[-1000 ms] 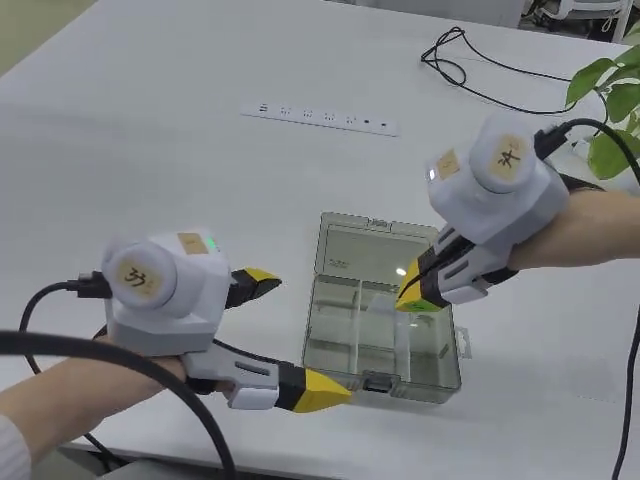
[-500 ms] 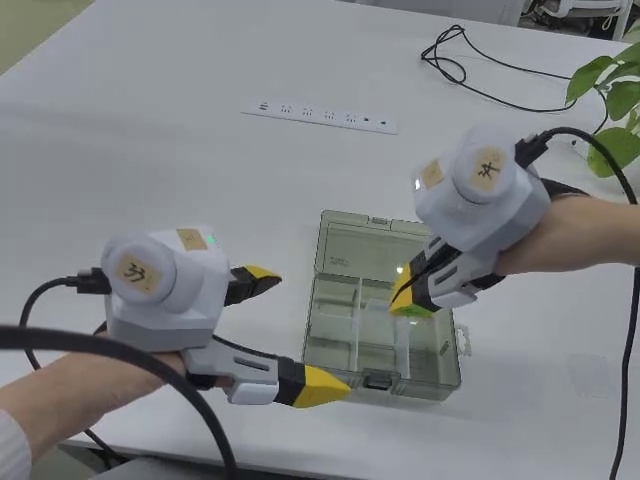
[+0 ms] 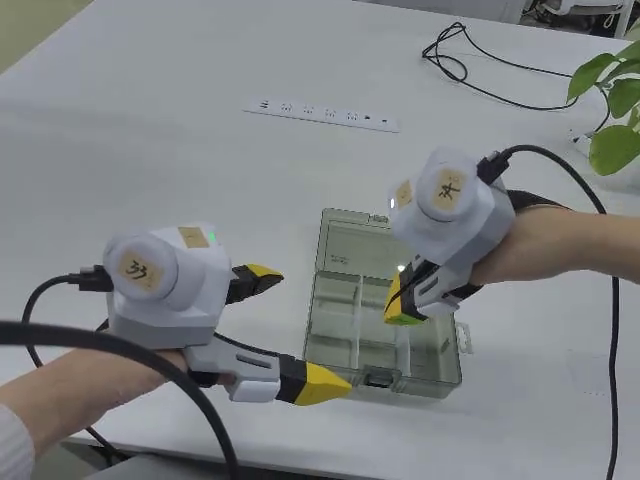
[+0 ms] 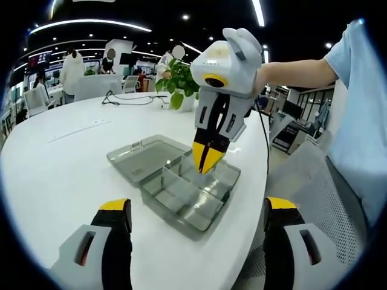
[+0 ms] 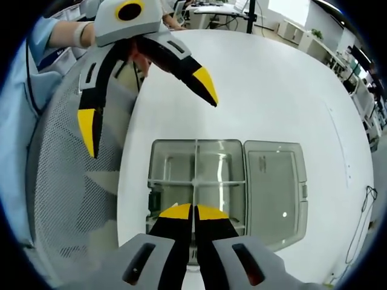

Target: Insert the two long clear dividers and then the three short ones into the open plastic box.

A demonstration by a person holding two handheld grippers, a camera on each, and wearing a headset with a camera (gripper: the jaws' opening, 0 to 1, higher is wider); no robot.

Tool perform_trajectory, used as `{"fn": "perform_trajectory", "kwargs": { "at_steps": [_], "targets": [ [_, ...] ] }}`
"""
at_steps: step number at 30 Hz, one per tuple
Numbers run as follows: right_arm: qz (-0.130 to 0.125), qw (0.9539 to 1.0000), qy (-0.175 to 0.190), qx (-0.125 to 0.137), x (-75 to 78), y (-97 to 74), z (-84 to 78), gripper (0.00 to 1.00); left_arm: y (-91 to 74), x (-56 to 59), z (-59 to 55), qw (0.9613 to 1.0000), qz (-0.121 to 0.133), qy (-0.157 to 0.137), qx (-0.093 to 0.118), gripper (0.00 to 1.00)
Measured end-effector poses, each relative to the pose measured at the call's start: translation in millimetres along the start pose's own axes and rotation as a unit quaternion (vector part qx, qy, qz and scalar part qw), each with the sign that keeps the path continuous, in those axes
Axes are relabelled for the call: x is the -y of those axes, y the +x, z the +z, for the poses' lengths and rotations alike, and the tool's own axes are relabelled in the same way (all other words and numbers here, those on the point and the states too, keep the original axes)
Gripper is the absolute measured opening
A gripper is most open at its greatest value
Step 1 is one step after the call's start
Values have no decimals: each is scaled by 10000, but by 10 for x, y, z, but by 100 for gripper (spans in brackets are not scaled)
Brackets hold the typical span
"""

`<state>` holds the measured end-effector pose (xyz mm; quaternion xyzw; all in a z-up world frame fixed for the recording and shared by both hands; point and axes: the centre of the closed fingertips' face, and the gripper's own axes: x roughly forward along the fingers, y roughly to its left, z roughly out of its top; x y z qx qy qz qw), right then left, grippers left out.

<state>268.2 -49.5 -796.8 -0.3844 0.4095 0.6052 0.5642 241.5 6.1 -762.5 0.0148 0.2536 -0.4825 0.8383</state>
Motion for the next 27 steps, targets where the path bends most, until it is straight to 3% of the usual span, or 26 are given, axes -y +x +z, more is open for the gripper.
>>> {"fn": "perform_trajectory", "kwargs": {
  "at_steps": [19, 27],
  "targets": [
    [-10, 9997, 108, -200, 15, 123, -56, 2, 13, 3, 15, 10000, -48, 0, 14, 91],
    [-38, 9998, 64, -166, 5, 129, -55, 2, 9, 5, 26, 10000, -58, 17, 35, 91]
  ]
}}
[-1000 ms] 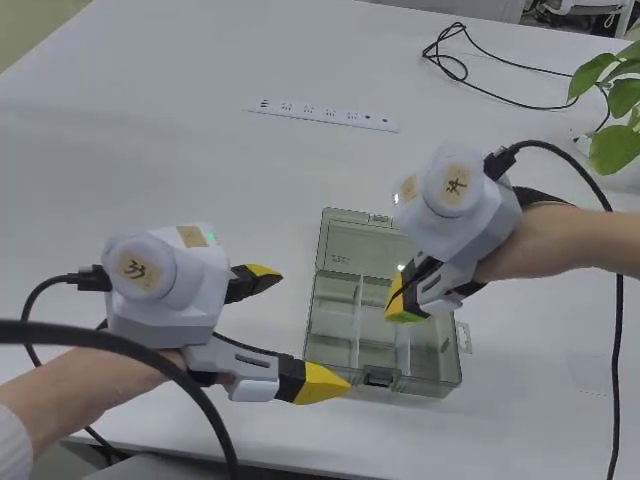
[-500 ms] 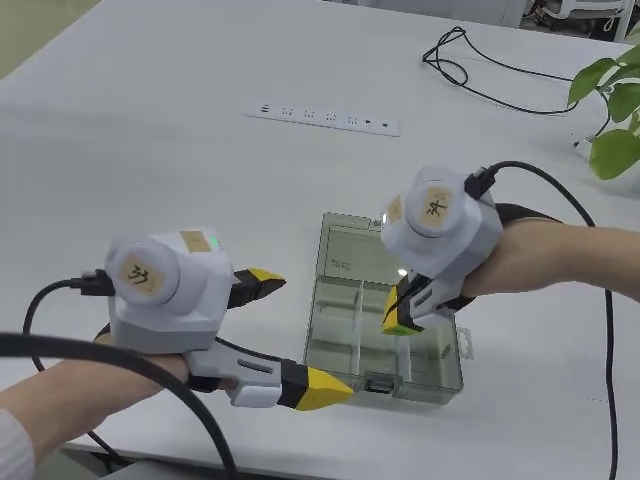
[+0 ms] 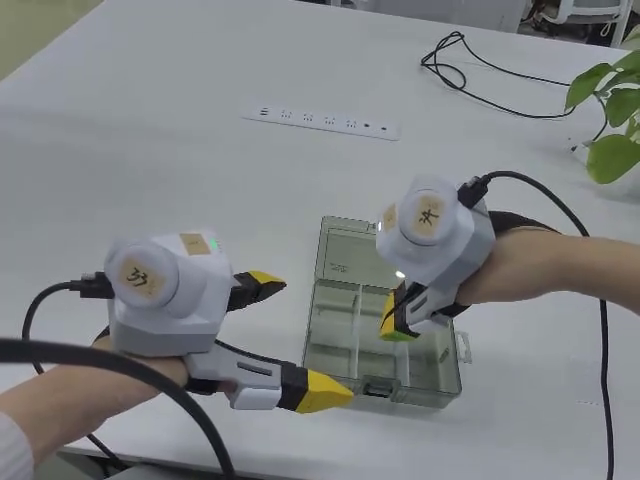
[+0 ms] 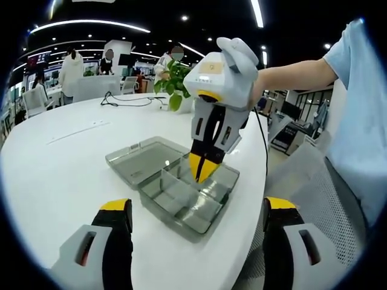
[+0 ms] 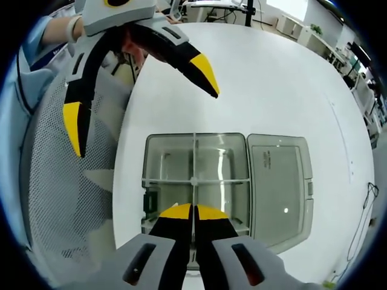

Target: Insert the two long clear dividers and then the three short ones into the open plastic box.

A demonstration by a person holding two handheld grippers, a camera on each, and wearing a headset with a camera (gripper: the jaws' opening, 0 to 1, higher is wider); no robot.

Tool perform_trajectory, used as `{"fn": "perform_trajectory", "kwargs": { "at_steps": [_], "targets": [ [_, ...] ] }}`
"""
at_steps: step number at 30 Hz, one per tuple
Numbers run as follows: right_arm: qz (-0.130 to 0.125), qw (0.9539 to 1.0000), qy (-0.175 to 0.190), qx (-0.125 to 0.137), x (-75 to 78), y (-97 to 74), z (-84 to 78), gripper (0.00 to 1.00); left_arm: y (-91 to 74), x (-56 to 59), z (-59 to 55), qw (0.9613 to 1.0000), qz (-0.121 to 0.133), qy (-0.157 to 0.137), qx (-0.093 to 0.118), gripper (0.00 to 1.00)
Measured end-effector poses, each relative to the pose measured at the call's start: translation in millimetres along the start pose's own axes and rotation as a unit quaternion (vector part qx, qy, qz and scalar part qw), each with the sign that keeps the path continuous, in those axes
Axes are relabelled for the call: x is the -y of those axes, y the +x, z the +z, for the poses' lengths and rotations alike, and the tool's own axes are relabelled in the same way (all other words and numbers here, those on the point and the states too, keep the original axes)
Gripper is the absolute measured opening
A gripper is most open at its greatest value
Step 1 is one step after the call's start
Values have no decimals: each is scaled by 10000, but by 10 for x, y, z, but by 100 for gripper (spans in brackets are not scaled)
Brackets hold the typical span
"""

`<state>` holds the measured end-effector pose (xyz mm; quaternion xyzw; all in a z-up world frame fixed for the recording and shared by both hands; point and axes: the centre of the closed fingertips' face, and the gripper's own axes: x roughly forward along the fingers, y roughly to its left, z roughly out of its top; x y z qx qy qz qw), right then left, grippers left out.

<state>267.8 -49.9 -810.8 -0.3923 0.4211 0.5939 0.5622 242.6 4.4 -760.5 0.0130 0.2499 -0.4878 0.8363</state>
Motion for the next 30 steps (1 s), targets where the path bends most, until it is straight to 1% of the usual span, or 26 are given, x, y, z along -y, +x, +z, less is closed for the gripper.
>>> {"fn": "perform_trajectory", "kwargs": {
  "at_steps": [3, 10, 12, 13, 14, 15, 16, 17, 18, 20, 24, 25, 26, 29, 30],
  "targets": [
    [-3, 10000, -67, -6, 0, -3, -3, 2, 2, 5, 1, 10000, -4, -1, -2, 91],
    [-3, 9999, -103, 39, -3, -8, 0, 3, 4, 10, 13, 10000, 3, 2, 29, 91],
    [-1, 9999, -152, 64, -5, -9, 1, 3, 5, 11, 13, 10000, 3, 17, 20, 91],
    [18, 9992, -372, 123, -12, -11, 6, 3, 5, 10, 13, 10000, 0, 12, 15, 91],
    [44, 9995, -293, 137, -32, -18, -7, 5, 4, 9, 13, 10000, 0, 16, 12, 90],
    [118, 9996, -168, 211, -64, -19, 0, 8, 2, 6, 16, 10000, 3, 22, 16, 91],
    [95, 9994, -171, 288, -64, -23, 11, 10, 1, 5, 18, 10000, 5, 19, 20, 90],
    [49, 9990, -250, 356, -63, -28, 14, 14, -2, 3, 19, 10000, 9, 22, 21, 90],
    [58, 9989, -251, 386, -78, -33, 8, 18, -3, 2, 19, 10000, 13, 24, 18, 90],
    [133, 9986, -216, 461, -121, -43, -2, 22, -3, -1, 22, 10000, 23, 25, 26, 90],
    [27, 9973, -254, 691, -117, -75, 9, 32, -2, 2, 24, 10000, 31, 10, 41, 90],
    [41, 9971, -251, 717, -126, -88, 7, 33, -1, 0, 22, 10000, 37, 0, 39, 90],
    [30, 9964, -247, 808, -128, -100, 27, 34, 0, -2, 21, 10000, 44, -3, 42, 91],
    [-103, 9926, -182, 1193, -102, -166, 108, 49, 2, 3, 31, 10000, 41, -1, 55, 91],
    [-141, 9914, -174, 1288, -98, -185, 123, 57, 1, 5, 35, 10000, 42, -2, 59, 91]
  ]
}}
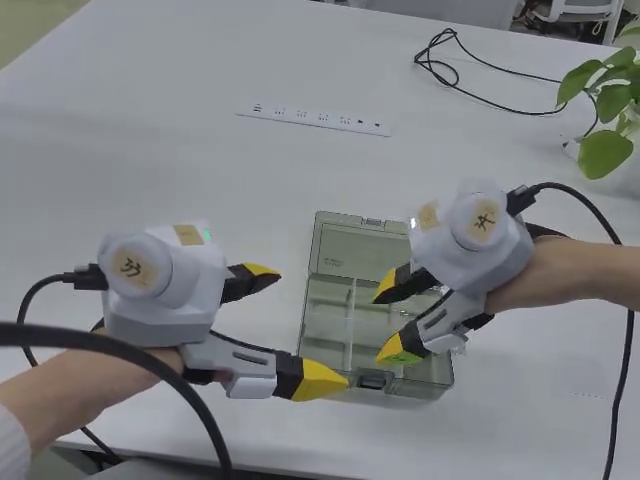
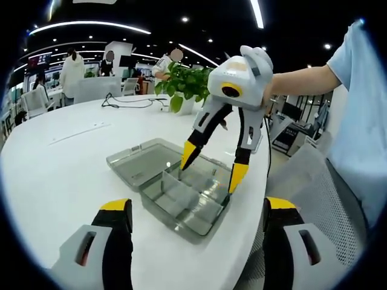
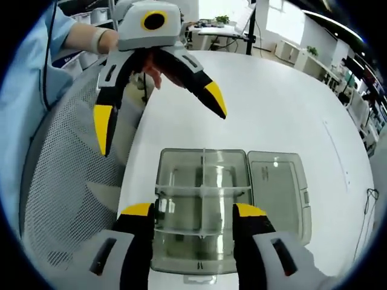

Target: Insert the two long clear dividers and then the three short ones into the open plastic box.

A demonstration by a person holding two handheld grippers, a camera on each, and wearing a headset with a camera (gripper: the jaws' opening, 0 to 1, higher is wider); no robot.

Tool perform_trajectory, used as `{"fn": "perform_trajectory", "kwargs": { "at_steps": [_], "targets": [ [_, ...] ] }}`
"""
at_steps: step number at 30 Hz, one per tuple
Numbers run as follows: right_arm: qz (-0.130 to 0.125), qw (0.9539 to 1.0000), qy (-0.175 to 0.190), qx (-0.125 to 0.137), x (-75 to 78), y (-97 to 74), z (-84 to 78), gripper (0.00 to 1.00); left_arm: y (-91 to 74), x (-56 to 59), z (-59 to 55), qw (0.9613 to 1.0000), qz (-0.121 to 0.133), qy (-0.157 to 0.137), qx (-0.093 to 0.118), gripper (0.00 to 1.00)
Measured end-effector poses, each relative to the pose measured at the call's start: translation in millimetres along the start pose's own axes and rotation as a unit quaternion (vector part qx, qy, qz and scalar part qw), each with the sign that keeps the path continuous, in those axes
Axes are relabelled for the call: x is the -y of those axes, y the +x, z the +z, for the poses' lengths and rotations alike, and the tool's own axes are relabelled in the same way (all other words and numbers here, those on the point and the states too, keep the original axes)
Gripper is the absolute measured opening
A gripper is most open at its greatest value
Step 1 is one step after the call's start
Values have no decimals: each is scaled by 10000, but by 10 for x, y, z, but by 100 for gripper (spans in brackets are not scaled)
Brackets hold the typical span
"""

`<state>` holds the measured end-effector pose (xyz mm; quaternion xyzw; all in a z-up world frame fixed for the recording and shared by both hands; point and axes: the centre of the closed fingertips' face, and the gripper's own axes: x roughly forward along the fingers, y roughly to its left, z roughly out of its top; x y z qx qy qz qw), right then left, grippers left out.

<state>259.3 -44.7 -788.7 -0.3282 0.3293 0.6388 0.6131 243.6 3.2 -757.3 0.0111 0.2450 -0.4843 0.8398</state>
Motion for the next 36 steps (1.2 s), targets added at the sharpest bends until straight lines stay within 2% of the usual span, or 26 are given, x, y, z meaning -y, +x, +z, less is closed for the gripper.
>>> {"fn": "perform_trajectory", "kwargs": {
  "at_steps": [1, 3, 7, 12, 14, 19, 21, 26, 30, 36],
  "targets": [
    [-60, 9997, -110, 215, 9, -17, 56, 61, -1, 2, 4, 10000, -3, 6, 3, 91],
    [-149, 9996, -16, 240, 11, -57, 41, 70, -1, 0, 2, 10000, -2, 13, -11, 92],
    [-241, 9985, 82, 484, 0, -93, 67, 84, -4, -1, 22, 10000, -1, 21, 10, 92],
    [-349, 9978, 143, 553, -6, -103, 27, 94, -1, -9, 29, 10000, -3, 46, -10, 93],
    [-434, 9964, 249, 682, 10, -122, 38, 100, -2, -16, 34, 10000, 2, 57, -15, 94],
    [-589, 9942, 360, 823, 36, -223, 4, 100, -8, -35, 43, 10000, 12, 67, -26, 94],
    [-685, 9924, 515, 880, 54, -288, -43, 100, -7, -38, 40, 10000, 15, 80, -36, 94],
    [-915, 9894, 760, 834, 101, -483, -303, 100, 2, -42, 41, 9999, 7, 90, -49, 95],
    [-1012, 9883, 865, 749, 88, -581, -476, 100, 21, -45, 36, 9999, 6, 96, -48, 96],
    [-1200, 9840, 1140, 663, 48, -727, -700, 100, 40, -55, 28, 9999, 4, 110, -72, 98]
  ]
}}
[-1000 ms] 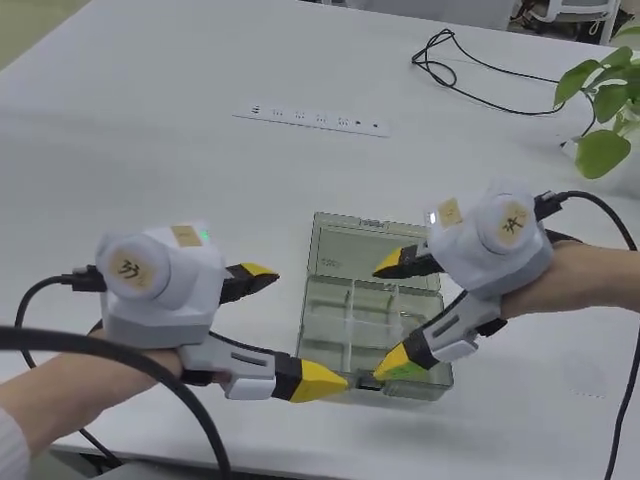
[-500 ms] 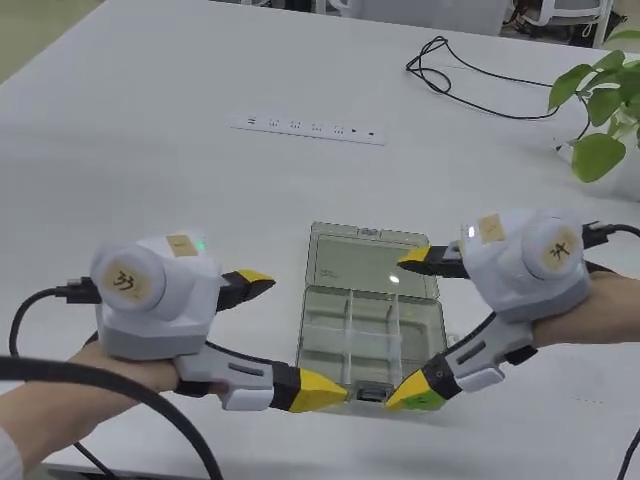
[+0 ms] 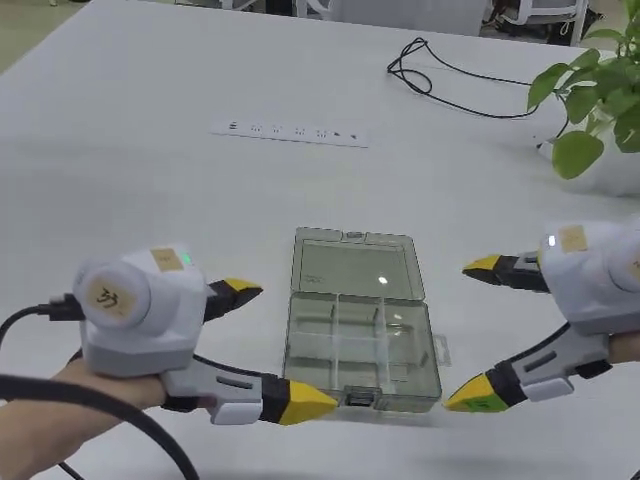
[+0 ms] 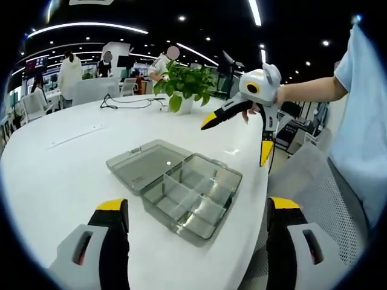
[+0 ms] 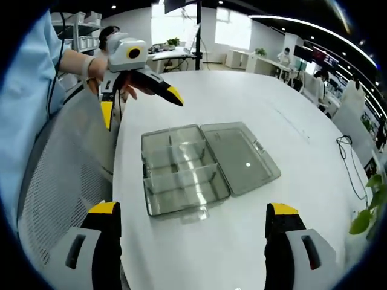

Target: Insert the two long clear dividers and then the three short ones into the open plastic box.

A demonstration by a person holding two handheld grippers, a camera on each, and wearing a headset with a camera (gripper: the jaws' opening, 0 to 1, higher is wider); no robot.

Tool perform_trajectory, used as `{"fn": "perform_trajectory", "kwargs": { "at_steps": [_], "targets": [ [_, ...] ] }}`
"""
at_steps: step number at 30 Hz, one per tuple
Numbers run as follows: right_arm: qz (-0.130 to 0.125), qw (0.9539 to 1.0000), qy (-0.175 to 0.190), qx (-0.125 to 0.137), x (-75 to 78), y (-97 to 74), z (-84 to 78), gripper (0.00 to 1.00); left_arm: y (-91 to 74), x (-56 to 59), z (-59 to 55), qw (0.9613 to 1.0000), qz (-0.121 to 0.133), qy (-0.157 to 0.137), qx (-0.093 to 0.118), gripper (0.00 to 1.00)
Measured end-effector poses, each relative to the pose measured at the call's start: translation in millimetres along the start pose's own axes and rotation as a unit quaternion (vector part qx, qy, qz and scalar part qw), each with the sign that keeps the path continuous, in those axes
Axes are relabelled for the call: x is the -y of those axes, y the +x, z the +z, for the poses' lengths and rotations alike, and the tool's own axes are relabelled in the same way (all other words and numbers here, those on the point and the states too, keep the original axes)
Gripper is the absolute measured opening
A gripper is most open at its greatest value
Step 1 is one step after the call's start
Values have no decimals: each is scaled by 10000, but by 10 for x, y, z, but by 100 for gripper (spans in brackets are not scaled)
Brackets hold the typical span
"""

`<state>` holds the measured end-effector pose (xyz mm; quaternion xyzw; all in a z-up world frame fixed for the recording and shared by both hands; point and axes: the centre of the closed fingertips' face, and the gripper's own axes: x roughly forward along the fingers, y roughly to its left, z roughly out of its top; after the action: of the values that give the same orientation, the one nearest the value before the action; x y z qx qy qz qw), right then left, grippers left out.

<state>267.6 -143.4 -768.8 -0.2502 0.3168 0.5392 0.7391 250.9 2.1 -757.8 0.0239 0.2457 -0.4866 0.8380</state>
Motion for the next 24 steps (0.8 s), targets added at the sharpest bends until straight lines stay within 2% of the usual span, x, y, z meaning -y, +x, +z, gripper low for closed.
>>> {"fn": "perform_trajectory", "kwargs": {
  "at_steps": [3, 12, 19, 21, 23, 24],
  "targets": [
    [-59, 9999, 89, -79, 20, -80, -132, 100, -2, -25, 2, 10000, 54, 15, -2, 100],
    [-328, 9968, 81, -726, 207, -372, -660, 98, -26, -55, 4, 9999, 149, 26, -25, 100],
    [-290, 9904, -89, -1349, 284, -513, -1038, 92, -42, -49, -22, 9999, 165, -9, -27, 100],
    [-241, 9882, -170, -1501, 301, -533, -1125, 90, -43, -47, -36, 9999, 158, -8, -49, 100],
    [-80, 9853, -187, -1695, 278, -552, -1217, 85, -43, -49, -46, 9999, 161, -18, -58, 100],
    [-69, 9839, -313, -1760, 301, -553, -1253, 83, -42, -48, -49, 9999, 157, -22, -57, 100]
  ]
}}
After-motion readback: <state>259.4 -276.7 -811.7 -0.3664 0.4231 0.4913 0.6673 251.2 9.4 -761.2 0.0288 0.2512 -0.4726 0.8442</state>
